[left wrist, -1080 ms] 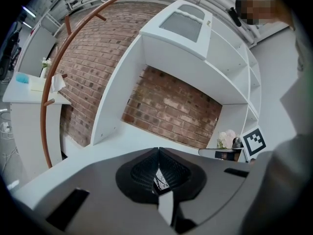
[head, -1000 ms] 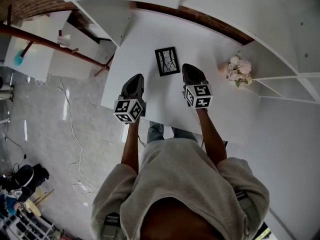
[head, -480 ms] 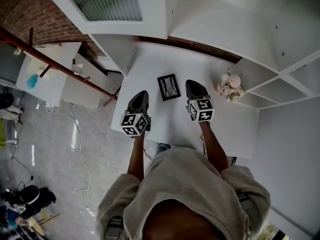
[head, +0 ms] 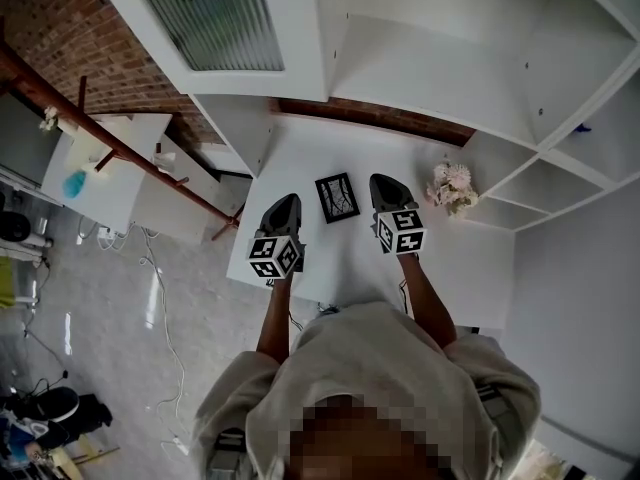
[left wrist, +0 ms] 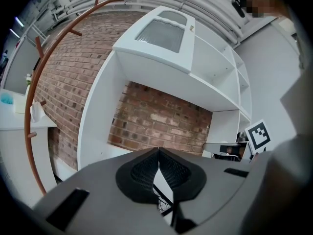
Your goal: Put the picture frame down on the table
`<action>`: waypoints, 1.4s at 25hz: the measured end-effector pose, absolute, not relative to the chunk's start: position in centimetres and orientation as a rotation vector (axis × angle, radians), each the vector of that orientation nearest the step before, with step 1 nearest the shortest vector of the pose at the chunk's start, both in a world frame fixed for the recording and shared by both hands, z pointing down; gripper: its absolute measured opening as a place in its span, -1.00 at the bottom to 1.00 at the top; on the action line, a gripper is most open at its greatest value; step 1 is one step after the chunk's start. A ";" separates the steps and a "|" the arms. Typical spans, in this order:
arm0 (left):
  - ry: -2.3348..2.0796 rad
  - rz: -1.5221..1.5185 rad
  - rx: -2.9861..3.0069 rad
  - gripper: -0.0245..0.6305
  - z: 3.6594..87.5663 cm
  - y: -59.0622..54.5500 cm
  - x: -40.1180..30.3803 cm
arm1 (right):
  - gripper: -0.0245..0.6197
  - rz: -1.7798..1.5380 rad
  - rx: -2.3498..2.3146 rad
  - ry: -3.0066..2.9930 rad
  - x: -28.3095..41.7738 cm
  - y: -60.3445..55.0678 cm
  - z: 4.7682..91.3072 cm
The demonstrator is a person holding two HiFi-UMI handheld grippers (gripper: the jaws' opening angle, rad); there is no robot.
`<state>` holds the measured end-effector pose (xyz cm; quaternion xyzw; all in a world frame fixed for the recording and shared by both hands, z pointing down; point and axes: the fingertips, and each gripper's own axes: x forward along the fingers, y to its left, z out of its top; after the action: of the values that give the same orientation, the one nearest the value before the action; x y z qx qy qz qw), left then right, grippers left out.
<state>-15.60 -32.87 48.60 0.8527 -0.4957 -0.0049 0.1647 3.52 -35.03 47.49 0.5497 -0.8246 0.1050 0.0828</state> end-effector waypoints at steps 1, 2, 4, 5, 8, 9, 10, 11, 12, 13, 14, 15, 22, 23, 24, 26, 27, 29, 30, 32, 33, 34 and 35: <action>-1.416 -0.012 2.435 -0.87 48.4 -33.0 -15.6 | -0.85 0.308 1.634 -2.467 3.5 -35.0 47.4; -1.421 -0.011 2.441 -0.87 48.2 -33.1 -15.6 | -0.85 0.300 1.628 -2.473 3.3 -35.1 47.2; -1.433 -0.009 2.449 -0.87 47.8 -33.2 -15.8 | -0.85 0.288 1.616 -2.485 2.9 -35.2 46.8; -1.437 -0.008 2.449 -0.87 47.7 -33.2 -15.9 | -0.85 0.286 1.609 -2.489 2.8 -35.1 46.7; -1.446 -0.005 2.447 -0.87 47.7 -33.1 -15.9 | -0.85 0.286 1.594 -2.494 2.7 -35.0 46.7; -1.448 -0.007 2.447 -0.87 47.6 -33.2 -15.9 | -0.85 0.283 1.591 -2.497 2.7 -35.0 46.6; -1.451 -0.010 2.446 -0.87 47.5 -33.3 -15.9 | -0.85 0.280 1.587 -2.499 2.7 -35.0 46.6; -1.452 -0.011 2.446 -0.87 47.5 -33.2 -15.9 | -0.85 0.280 1.582 -2.499 2.7 -35.0 46.6; -1.452 -0.011 2.445 -0.87 47.6 -33.1 -15.9 | -0.85 0.280 1.575 -2.499 2.6 -34.9 46.6; -1.451 -0.010 2.445 -0.87 47.6 -33.0 -15.9 | -0.85 0.280 1.568 -2.497 2.6 -34.9 46.7; -1.450 -0.009 2.444 -0.87 47.7 -33.0 -15.9 | -0.85 0.279 1.562 -2.496 2.7 -34.8 46.7; -1.449 -0.009 2.443 -0.87 47.7 -33.0 -15.8 | -0.85 0.279 1.557 -2.496 2.7 -34.8 46.7; -1.437 0.000 2.438 -0.87 48.2 -32.8 -15.2 | -0.85 0.294 1.546 -2.492 3.0 -34.7 47.2; -1.438 -0.001 2.439 -0.87 48.2 -32.8 -15.2 | -0.85 0.293 1.543 -2.493 3.0 -34.7 47.2; -1.438 -0.001 2.439 -0.87 48.2 -32.8 -15.2 | -0.85 0.293 1.541 -2.493 3.0 -34.8 47.2; -1.438 0.000 2.440 -0.87 48.2 -32.8 -15.2 | -0.85 0.295 1.540 -2.492 3.0 -34.8 47.2; -1.439 0.001 2.440 -0.87 48.2 -32.8 -15.2 | -0.85 0.296 1.539 -2.492 3.0 -34.8 47.2; -1.440 0.002 2.439 -0.87 48.2 -32.8 -15.3 | -0.85 0.299 1.535 -2.493 2.9 -34.8 47.3; -1.440 0.003 2.439 -0.87 48.2 -32.8 -15.2 | -0.85 0.301 1.534 -2.494 2.9 -34.8 47.3; -1.437 0.004 2.440 -0.87 48.2 -32.8 -15.1 | -0.85 0.301 1.534 -2.493 2.9 -34.8 47.3; -1.436 0.005 2.440 -0.87 48.3 -32.8 -15.1 | -0.85 0.301 1.534 -2.493 2.9 -34.9 47.3; -1.435 0.006 2.438 -0.87 48.3 -32.9 -15.1 | -0.85 0.301 1.534 -2.492 2.9 -34.9 47.3; -1.434 0.007 2.438 -0.87 48.4 -32.9 -15.1 | -0.85 0.301 1.534 -2.491 2.9 -35.0 47.4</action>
<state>-15.07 -32.91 48.39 0.8513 -0.5010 0.0023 0.1560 2.91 -34.98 47.36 0.5188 -0.8429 0.1017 0.1001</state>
